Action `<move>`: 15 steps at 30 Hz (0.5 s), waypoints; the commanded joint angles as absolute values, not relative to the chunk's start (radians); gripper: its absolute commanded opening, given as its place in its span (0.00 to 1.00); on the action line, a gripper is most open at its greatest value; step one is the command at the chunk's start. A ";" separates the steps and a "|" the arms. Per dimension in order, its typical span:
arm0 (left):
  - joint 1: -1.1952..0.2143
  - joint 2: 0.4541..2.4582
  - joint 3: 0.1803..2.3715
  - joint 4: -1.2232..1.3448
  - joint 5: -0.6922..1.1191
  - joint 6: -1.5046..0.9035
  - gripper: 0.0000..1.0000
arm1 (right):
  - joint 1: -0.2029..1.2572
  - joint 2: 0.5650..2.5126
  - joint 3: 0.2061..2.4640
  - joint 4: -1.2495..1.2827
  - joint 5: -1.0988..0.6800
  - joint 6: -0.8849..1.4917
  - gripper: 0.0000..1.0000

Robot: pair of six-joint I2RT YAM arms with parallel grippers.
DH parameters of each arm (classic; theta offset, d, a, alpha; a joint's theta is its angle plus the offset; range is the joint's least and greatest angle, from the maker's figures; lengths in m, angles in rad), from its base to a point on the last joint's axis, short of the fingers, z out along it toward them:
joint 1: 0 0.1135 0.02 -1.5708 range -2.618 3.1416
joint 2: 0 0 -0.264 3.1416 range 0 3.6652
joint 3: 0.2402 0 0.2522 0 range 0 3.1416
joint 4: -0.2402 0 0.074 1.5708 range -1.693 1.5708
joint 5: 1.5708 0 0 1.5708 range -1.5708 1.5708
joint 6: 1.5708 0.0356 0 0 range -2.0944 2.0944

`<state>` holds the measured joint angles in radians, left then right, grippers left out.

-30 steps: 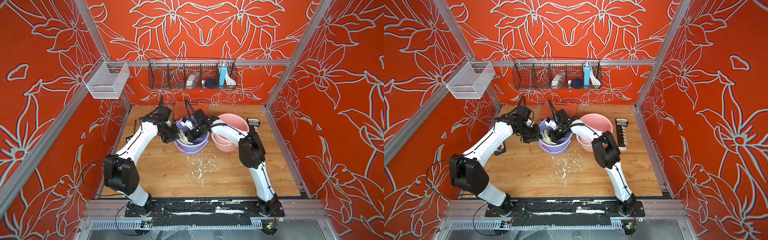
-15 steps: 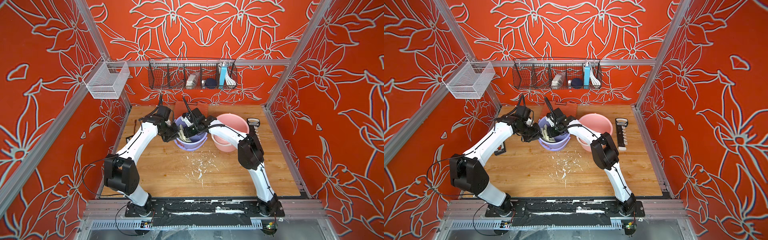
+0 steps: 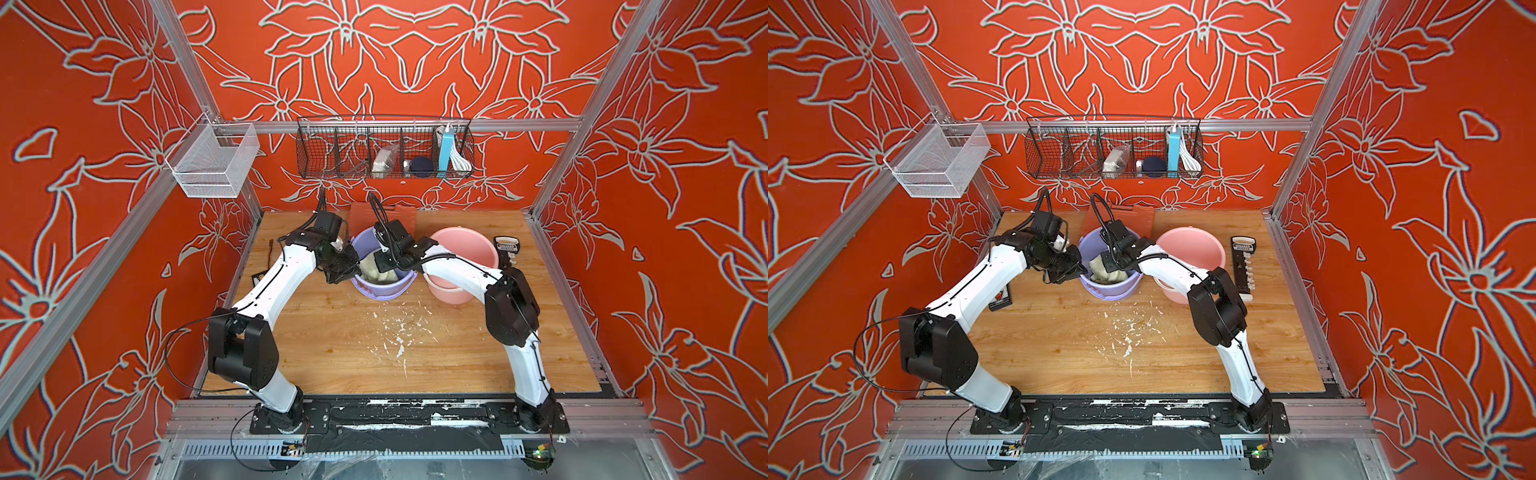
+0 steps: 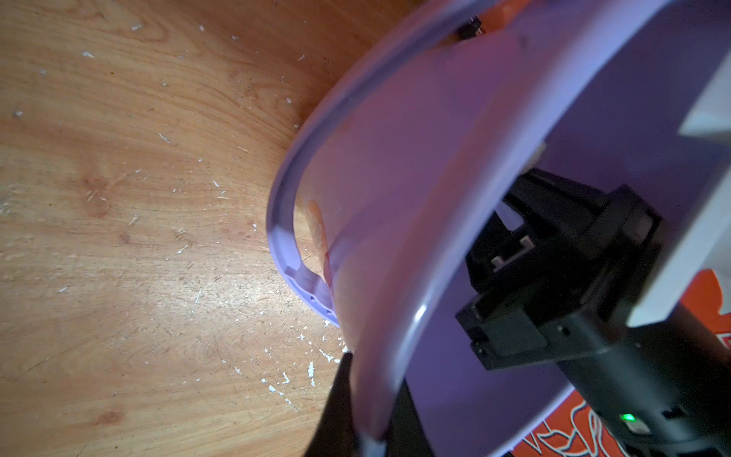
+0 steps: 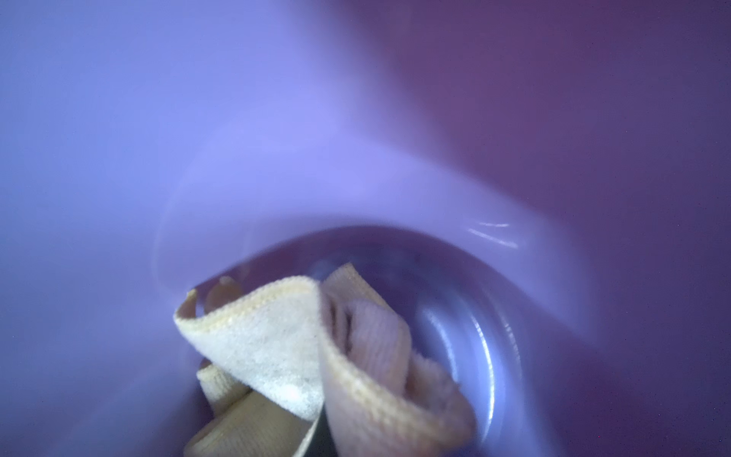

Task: Wipe the inside of the bucket with a cloth
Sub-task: Wipe the dirt from the inside of the bucket.

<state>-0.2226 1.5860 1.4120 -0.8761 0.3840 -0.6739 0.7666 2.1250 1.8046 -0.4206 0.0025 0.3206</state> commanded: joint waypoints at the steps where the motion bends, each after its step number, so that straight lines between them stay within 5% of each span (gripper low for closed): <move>1: -0.252 1.589 1.433 -1.021 0.474 -0.603 0.00 | 0.777 2.095 1.830 -0.281 0.059 0.271 0.00; 15: -0.252 1.568 1.462 -1.083 0.454 -0.567 0.00 | 0.802 2.217 2.070 -0.483 0.278 0.210 0.00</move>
